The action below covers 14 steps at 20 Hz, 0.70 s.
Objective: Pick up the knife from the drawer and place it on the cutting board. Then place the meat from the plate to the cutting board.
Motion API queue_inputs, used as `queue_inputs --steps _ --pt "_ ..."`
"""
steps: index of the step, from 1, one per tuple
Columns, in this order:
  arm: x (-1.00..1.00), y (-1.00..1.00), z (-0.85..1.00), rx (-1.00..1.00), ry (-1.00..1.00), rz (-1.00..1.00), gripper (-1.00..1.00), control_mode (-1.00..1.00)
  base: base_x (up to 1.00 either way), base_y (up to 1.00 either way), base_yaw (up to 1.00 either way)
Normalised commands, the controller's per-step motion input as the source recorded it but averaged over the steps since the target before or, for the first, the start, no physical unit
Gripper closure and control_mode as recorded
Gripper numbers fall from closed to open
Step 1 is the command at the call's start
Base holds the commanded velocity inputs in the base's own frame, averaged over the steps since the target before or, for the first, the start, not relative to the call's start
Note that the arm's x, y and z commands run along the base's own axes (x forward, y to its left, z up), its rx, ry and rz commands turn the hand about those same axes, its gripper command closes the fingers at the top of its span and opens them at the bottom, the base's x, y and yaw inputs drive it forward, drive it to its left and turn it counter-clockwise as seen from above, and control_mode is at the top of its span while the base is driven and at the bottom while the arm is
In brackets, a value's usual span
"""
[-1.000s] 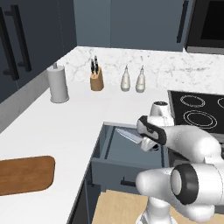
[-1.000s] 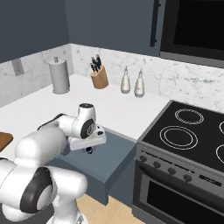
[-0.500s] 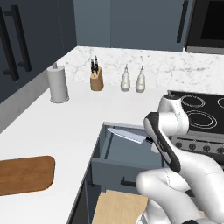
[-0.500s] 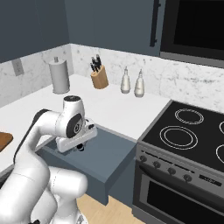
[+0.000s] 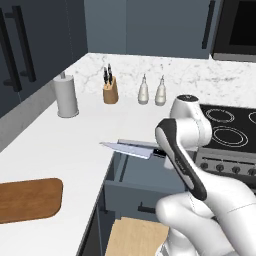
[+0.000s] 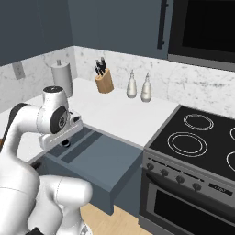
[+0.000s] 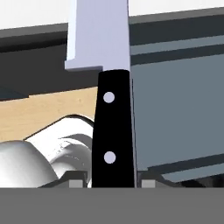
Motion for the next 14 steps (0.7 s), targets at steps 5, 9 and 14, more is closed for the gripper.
queue_inputs --steps 5,9,14 --pt "-0.04 0.97 -0.01 0.06 0.11 0.13 1.0 -1.0 0.0 0.0 0.0" --pt "0.0 1.0 -0.26 0.09 0.07 0.13 1.0 -1.0 0.0 0.0 0.0" --pt "0.03 0.98 -0.51 0.07 0.03 0.1 1.0 -1.0 0.0 0.0 0.0"
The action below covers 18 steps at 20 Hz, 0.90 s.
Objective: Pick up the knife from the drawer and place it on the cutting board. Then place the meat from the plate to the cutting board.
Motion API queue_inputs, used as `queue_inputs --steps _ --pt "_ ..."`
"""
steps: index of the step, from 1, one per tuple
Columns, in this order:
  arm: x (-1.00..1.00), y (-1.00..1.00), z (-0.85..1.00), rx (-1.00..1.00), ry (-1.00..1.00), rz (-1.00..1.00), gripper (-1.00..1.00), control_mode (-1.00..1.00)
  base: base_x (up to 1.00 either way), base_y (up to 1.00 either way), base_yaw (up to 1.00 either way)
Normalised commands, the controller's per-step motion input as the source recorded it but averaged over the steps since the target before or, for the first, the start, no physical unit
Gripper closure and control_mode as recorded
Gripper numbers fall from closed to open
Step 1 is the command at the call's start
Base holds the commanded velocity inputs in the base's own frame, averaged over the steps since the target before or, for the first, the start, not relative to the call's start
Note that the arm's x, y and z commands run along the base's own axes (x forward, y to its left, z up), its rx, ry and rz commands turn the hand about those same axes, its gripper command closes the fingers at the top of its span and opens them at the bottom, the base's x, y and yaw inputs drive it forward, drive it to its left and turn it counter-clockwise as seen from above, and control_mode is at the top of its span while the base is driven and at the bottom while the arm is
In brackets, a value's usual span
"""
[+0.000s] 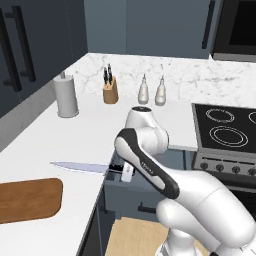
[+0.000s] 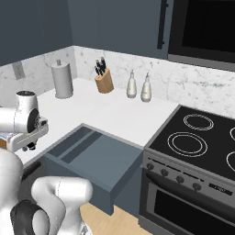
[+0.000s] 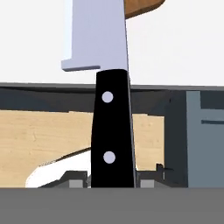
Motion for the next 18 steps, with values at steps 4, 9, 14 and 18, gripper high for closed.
queue_inputs --steps 4,9,14,18 --pt "0.13 0.97 -0.53 0.0 0.01 0.08 1.0 -1.0 0.0 0.0 0.0" --pt "0.17 0.99 -0.2 0.0 0.04 0.05 1.0 -1.0 0.0 0.0 0.0" --pt "0.26 0.85 -0.04 0.0 0.04 0.04 1.0 -1.0 0.0 0.0 0.0" --pt "0.21 0.35 -0.06 0.0 0.0 0.0 1.0 -1.0 0.0 0.0 0.0"
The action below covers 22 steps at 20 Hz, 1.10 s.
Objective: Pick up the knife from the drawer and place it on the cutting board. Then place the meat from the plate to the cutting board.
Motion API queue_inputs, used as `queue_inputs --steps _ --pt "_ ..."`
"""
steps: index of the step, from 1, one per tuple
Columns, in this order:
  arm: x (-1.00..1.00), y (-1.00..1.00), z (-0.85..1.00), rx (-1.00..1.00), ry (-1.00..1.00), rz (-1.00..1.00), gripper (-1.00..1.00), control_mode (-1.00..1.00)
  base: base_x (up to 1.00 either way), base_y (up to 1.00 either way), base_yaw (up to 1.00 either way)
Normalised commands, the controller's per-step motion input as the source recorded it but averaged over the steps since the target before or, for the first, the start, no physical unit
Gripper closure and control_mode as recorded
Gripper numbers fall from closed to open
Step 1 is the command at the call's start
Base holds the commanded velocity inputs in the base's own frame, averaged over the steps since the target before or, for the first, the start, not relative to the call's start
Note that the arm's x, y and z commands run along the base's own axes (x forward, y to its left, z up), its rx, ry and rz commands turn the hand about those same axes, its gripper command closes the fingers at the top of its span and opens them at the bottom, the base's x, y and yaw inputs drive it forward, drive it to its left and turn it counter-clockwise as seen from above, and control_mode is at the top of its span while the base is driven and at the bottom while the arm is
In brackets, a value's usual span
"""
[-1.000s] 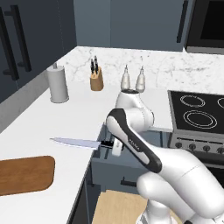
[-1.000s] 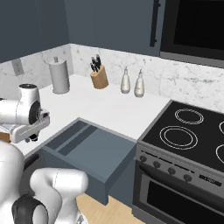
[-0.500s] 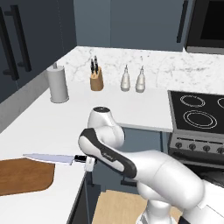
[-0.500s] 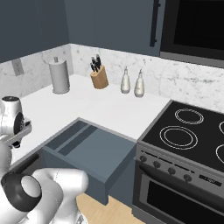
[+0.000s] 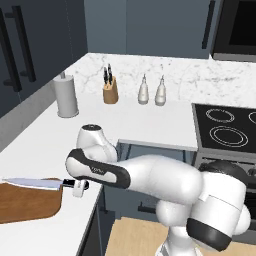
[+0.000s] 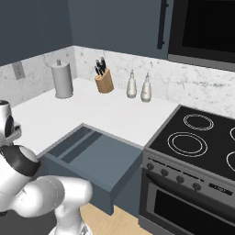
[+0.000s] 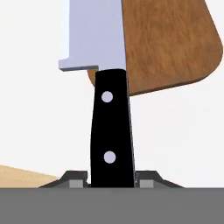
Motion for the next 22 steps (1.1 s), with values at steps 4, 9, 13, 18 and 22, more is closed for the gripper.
queue_inputs --steps 4,9,13,18,22 --pt "0.14 0.27 -0.18 0.0 0.0 0.0 1.0 -1.0 0.0 0.0 0.0" --pt "0.21 0.38 -0.17 0.0 0.0 0.0 1.0 -1.0 0.0 0.0 0.0" --pt "0.26 0.32 -0.12 0.0 0.0 0.0 1.0 -1.0 0.0 0.0 0.0" --pt "0.22 0.44 -0.25 0.0 0.0 0.0 1.0 -1.0 0.0 0.0 0.0" --pt "0.29 0.49 -0.24 0.0 0.0 0.0 1.0 -1.0 0.0 0.0 0.0"
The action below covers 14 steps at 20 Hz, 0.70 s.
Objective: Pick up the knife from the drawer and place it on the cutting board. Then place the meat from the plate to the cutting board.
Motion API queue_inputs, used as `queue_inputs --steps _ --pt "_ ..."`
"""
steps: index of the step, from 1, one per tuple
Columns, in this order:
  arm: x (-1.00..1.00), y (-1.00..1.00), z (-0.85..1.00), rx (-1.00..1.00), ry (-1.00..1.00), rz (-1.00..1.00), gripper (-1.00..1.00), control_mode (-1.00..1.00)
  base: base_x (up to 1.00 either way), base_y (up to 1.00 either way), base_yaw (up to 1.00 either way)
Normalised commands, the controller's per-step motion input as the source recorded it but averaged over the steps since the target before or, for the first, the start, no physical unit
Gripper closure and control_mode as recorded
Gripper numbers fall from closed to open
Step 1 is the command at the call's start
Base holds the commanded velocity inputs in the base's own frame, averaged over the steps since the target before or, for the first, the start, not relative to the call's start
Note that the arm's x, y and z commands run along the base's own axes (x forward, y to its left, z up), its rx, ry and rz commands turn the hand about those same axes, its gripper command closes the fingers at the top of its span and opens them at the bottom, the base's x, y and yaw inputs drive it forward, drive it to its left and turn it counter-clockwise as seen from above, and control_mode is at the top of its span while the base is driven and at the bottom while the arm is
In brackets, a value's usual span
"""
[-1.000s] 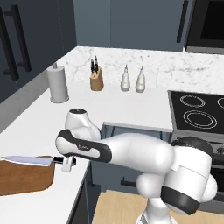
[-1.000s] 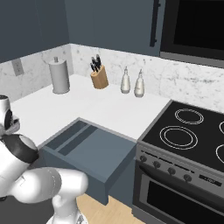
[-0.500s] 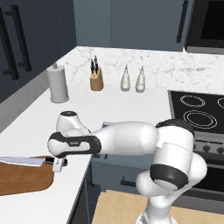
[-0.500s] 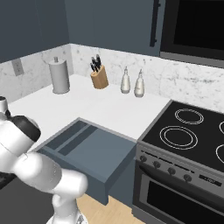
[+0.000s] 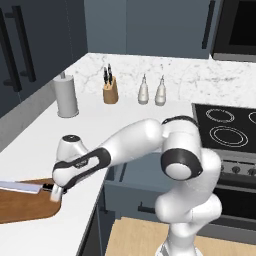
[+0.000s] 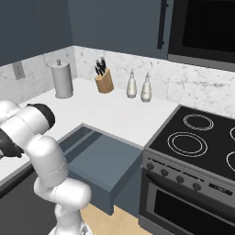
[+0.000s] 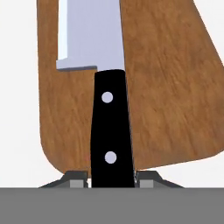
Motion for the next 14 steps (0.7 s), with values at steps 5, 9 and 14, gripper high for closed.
queue_inputs --steps 5,9,14 --pt "0.33 0.42 -0.22 0.0 0.0 0.0 1.0 -1.0 0.0 0.0 0.0" --pt "0.31 0.48 -0.15 -0.02 0.0 0.0 -1.0 -1.0 0.0 0.0 0.0" --pt "0.24 0.45 0.0 -0.01 0.0 0.0 -1.0 -1.0 0.0 0.0 0.0"
